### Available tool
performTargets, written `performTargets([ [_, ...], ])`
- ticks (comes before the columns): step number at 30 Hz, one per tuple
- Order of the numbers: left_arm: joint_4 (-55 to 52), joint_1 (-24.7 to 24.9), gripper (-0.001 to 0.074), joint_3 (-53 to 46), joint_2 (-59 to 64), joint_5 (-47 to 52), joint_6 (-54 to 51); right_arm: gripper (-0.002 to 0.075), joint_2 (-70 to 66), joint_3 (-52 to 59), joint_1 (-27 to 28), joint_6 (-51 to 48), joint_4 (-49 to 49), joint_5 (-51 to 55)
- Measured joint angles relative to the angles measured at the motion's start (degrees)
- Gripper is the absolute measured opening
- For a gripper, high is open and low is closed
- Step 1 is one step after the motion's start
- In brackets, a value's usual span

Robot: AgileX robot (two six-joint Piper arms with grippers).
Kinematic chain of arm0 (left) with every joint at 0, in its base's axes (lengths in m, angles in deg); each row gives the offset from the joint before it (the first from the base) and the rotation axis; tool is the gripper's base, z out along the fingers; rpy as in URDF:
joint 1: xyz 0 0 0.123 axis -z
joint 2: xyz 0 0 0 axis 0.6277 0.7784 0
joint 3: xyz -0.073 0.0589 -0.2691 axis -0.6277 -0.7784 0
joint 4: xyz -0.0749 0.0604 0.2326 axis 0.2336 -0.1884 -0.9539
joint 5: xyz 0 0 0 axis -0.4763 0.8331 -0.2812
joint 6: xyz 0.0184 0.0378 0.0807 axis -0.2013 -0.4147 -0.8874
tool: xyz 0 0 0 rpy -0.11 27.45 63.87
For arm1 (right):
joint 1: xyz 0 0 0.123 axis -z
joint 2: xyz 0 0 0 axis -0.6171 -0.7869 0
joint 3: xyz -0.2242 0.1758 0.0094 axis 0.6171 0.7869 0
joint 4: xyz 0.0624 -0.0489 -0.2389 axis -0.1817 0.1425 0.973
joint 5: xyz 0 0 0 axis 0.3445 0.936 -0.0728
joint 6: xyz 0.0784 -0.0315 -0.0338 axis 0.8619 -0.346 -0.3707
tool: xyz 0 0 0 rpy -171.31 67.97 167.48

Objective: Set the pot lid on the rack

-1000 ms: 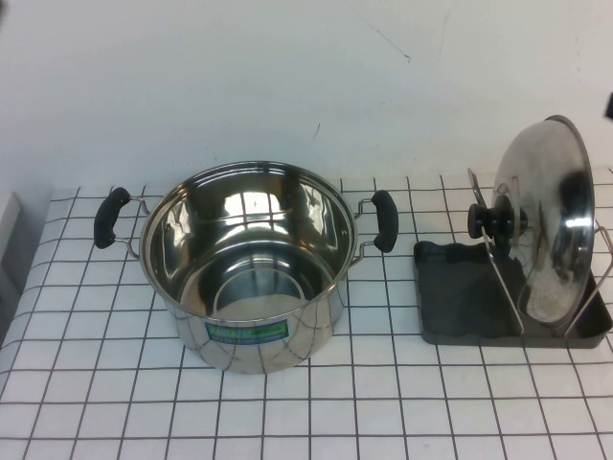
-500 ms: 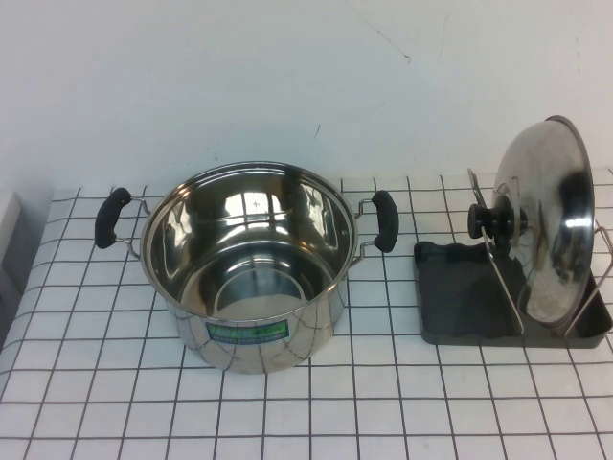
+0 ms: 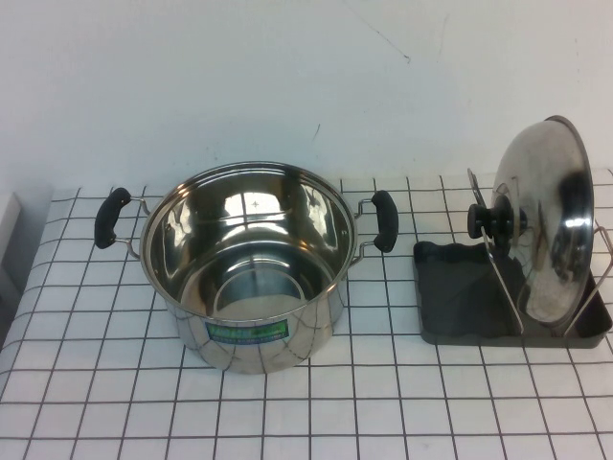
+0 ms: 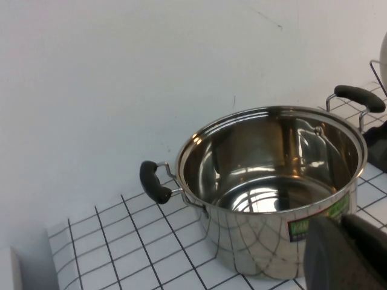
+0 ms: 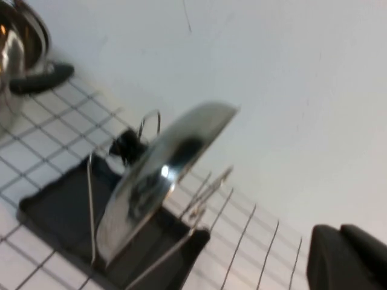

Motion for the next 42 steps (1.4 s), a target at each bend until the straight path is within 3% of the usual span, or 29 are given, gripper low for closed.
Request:
performTargets([
  [8,0.00,0.00,-0.0001,-3.20,-0.21,-2.18,0.56,0.0004,5.87,14.29,-0.37,4.36,2.21,-6.19],
  [14,-0.11,0.00,-0.0001,-3.20,-0.21,-3.28,0.56,0.0002,5.91,15.15,-0.37,5.05,-0.03,-7.39],
  [33,-0.32,0.00,-0.0002,-3.70,-0.64,-3.86,0.67,0.0000,5.91,15.15,-0.37,5.39,-0.75,3.59],
  [37,-1.27,-3.09,-0.0002,-4.29,-1.09,-4.28,0.67,0.0000,5.91,15.15,-0.37,5.39,-0.75,3.92],
  [42,1.81,-11.54,-0.0002,-8.97,-1.42,-8.82,0.67,0.0000,5.91,15.15,-0.37,5.39,-0.75,4.79],
])
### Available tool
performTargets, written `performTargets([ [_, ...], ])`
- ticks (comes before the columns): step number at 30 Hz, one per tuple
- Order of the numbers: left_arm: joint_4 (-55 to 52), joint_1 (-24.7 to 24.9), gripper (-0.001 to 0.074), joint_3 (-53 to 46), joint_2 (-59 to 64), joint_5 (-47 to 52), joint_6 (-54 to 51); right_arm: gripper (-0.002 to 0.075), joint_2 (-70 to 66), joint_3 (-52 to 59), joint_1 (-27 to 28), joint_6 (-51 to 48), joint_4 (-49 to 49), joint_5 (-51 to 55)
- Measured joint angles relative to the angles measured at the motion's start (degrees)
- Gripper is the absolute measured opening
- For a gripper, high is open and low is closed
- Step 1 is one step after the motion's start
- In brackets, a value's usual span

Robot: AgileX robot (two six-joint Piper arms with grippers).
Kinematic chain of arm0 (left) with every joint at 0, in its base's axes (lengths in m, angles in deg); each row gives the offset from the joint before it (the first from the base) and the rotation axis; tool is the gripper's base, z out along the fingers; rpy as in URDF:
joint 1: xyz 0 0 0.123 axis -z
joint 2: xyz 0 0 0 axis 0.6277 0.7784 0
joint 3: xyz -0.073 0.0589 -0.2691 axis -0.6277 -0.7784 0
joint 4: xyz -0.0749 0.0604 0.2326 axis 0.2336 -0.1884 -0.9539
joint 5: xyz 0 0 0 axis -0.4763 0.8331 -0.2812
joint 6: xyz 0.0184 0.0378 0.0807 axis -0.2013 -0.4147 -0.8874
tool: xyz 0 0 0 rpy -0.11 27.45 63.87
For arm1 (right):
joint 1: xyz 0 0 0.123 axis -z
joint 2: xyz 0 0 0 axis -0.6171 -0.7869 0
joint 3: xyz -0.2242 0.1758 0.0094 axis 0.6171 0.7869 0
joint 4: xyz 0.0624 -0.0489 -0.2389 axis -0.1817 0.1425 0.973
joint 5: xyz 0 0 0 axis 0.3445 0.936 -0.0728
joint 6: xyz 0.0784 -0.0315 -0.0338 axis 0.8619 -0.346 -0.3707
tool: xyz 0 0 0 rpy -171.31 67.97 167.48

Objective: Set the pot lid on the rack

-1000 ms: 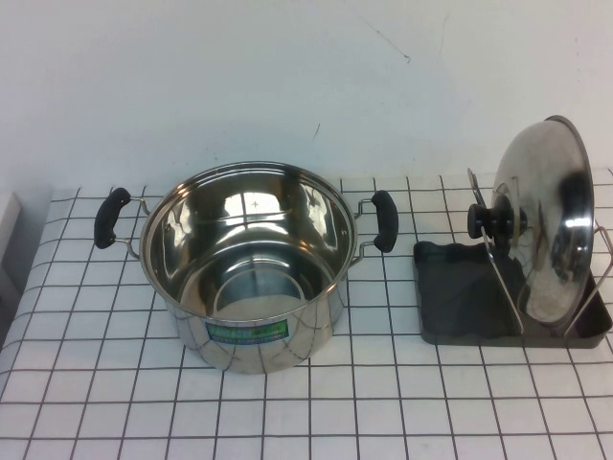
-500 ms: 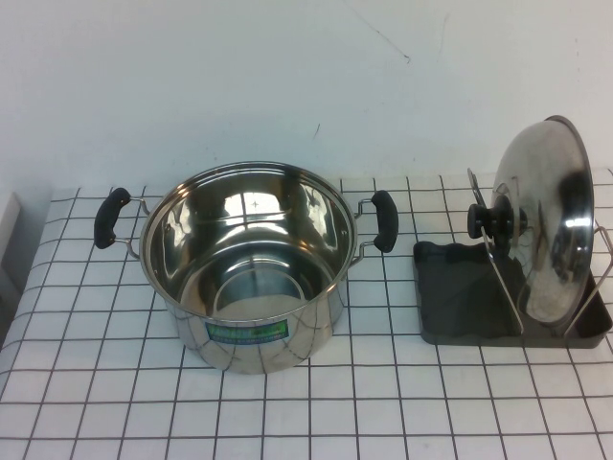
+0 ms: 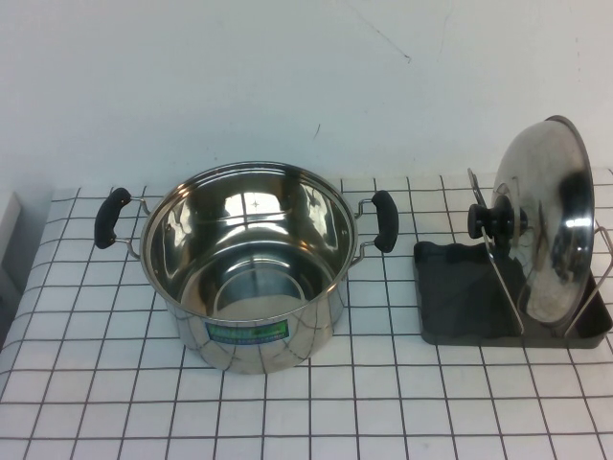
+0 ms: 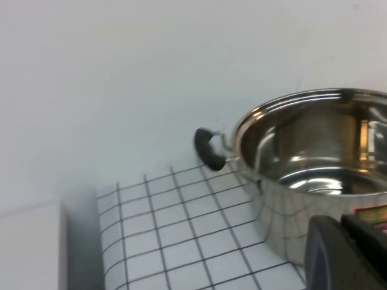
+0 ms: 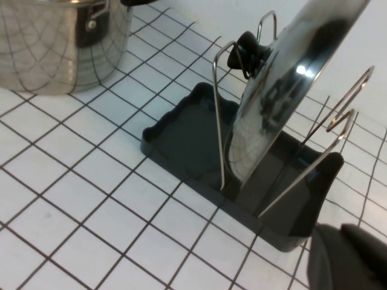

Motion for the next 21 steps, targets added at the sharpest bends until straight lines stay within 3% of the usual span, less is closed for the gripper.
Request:
performTargets([
  [8,5.53,-10.73,-0.0002,-12.81,-3.78,-4.50,0.00,0.0000,0.00,0.00,0.00,0.00,0.00,0.31],
  [14,7.28,-12.38,-0.0002,-19.09,-7.29,-3.06,0.00,0.0000,0.00,0.00,0.00,0.00,0.00,0.45],
  [21,9.73,-12.38,-0.0002,-19.74,-7.32,-3.96,-1.51,-0.0001,0.00,0.00,0.00,0.00,-0.31,0.45],
])
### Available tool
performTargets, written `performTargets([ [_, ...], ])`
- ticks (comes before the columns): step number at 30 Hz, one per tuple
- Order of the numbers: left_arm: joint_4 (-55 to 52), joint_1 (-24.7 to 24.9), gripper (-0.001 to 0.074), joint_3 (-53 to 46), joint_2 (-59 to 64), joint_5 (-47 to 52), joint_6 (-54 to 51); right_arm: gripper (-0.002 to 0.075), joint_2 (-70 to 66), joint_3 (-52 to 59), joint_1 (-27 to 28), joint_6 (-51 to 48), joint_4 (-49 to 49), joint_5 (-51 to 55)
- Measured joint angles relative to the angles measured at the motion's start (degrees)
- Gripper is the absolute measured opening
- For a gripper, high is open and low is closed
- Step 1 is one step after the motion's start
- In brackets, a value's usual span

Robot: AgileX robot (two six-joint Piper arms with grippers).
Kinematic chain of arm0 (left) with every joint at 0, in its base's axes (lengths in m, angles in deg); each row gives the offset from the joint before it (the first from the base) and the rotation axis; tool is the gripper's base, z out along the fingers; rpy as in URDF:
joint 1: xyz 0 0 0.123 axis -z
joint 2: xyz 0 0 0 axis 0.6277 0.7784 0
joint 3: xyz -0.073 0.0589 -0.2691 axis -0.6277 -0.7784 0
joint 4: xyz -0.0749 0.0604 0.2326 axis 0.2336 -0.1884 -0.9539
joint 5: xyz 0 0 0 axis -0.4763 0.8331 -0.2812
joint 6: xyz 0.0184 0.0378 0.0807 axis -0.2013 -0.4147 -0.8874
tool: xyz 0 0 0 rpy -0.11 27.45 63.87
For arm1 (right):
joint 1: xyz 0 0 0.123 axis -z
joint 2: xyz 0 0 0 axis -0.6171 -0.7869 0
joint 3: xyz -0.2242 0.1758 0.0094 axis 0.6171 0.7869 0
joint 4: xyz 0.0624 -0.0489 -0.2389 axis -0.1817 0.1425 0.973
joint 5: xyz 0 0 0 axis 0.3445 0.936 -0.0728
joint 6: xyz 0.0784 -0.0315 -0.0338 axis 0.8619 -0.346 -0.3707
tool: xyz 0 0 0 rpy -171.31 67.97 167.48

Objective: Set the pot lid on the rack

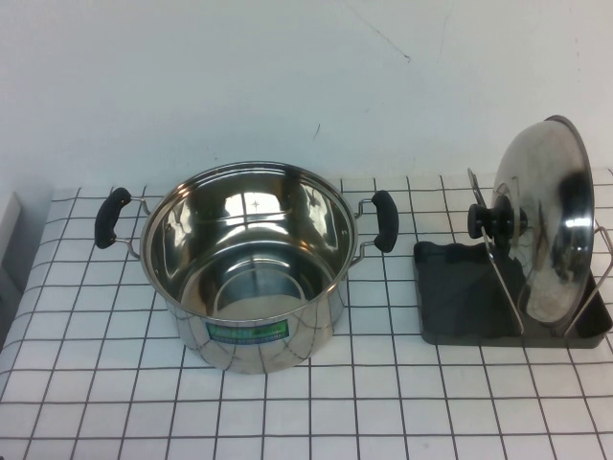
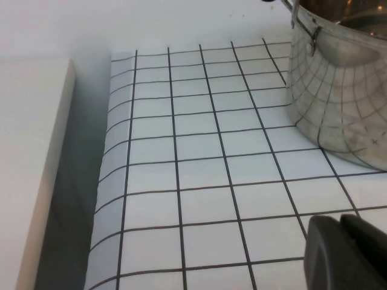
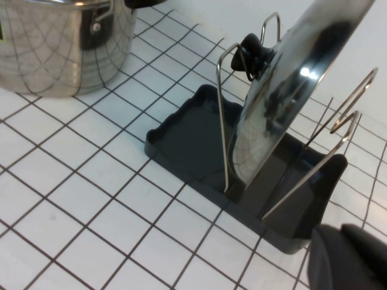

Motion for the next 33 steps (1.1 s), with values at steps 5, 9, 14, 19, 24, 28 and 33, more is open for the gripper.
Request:
performTargets([
  [5,0.18,0.00,-0.0002,0.00,-0.09,0.00,0.29,-0.0001,0.00,0.00,0.00,0.00,-0.59,0.00],
  [9,0.32,0.00,-0.0002,-0.09,-0.09,-0.09,0.77,-0.0001,0.00,0.00,0.00,0.00,-0.72,0.00],
  [14,0.41,0.00,-0.0002,-0.09,-0.09,-0.09,0.99,-0.0001,0.00,0.00,0.00,0.00,-0.72,0.00],
  [19,0.41,0.00,-0.0002,-0.09,-0.09,-0.11,2.21,-0.0001,0.00,0.00,0.00,0.00,-0.72,0.00],
  [24,0.41,0.00,-0.0002,-0.09,-0.09,-0.21,3.72,-0.0001,0.00,0.00,0.00,0.00,-0.72,0.00],
  [28,0.41,0.00,-0.0002,-0.09,-0.09,-0.21,4.42,-0.0001,0.00,0.00,0.00,0.00,-0.72,0.00],
  [33,0.41,0.00,-0.0002,-0.09,-0.09,-0.21,4.83,-0.0001,0.00,0.00,0.00,0.00,-0.72,0.00],
])
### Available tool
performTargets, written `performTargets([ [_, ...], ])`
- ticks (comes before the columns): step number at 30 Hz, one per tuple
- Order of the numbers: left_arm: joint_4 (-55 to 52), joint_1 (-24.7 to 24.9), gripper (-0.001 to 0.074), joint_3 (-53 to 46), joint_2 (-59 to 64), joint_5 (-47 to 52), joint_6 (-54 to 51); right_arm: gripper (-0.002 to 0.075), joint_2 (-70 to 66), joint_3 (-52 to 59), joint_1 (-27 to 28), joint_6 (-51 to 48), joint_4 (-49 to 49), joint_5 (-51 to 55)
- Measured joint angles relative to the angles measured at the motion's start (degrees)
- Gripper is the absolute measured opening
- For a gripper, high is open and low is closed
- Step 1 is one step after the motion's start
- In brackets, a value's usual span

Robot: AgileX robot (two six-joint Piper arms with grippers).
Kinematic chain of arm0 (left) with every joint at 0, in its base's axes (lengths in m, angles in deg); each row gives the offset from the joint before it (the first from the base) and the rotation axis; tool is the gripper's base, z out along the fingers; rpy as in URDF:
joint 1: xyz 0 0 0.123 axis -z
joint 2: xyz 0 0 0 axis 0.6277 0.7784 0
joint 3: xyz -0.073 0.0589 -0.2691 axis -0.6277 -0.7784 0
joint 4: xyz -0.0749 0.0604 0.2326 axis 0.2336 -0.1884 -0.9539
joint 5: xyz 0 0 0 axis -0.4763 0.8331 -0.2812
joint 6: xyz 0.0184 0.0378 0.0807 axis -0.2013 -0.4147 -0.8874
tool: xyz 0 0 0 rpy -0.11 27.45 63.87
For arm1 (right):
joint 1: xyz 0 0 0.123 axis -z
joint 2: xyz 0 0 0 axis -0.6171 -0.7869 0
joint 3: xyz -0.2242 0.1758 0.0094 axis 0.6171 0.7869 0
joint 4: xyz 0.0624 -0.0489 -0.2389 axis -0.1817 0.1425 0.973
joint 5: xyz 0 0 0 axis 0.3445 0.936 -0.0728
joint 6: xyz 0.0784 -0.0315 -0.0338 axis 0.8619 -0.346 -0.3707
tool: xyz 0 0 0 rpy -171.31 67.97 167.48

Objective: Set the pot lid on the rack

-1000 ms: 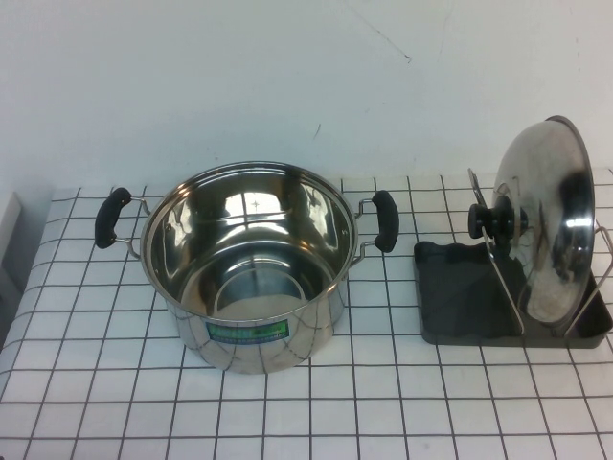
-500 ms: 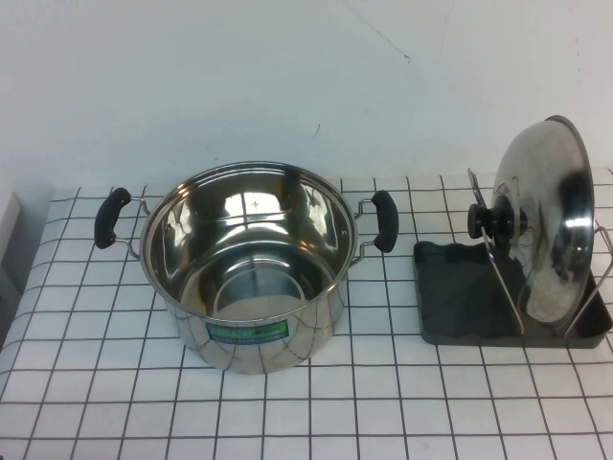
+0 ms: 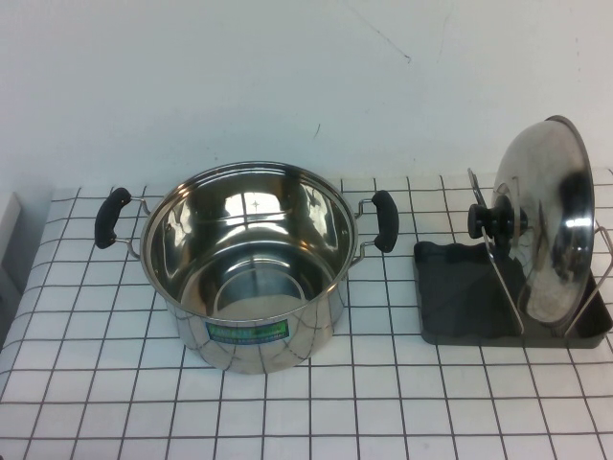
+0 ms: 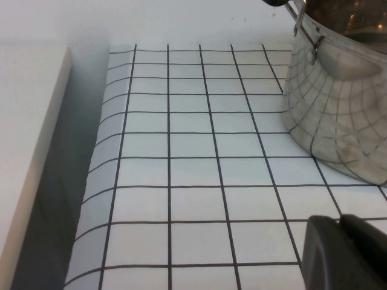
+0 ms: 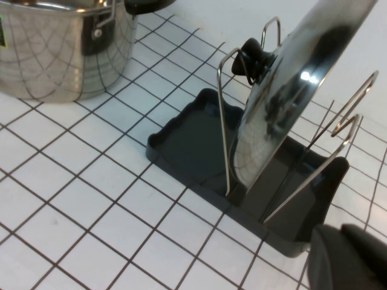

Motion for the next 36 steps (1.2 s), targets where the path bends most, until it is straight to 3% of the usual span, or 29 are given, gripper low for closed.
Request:
performTargets([
  [9,0.00,0.00,-0.0002,0.00,0.00,0.00,0.04,-0.0001,0.00,0.00,0.00,0.00,0.00,0.00],
  [16,0.00,-3.01,-0.0002,0.00,0.00,0.00,0.04,-0.0001,0.00,0.00,0.00,0.00,-0.02,0.00],
  [36,0.00,-2.91,-0.0002,0.00,0.00,0.00,-0.75,-0.0001,0.00,0.00,0.00,0.00,-0.12,0.00],
])
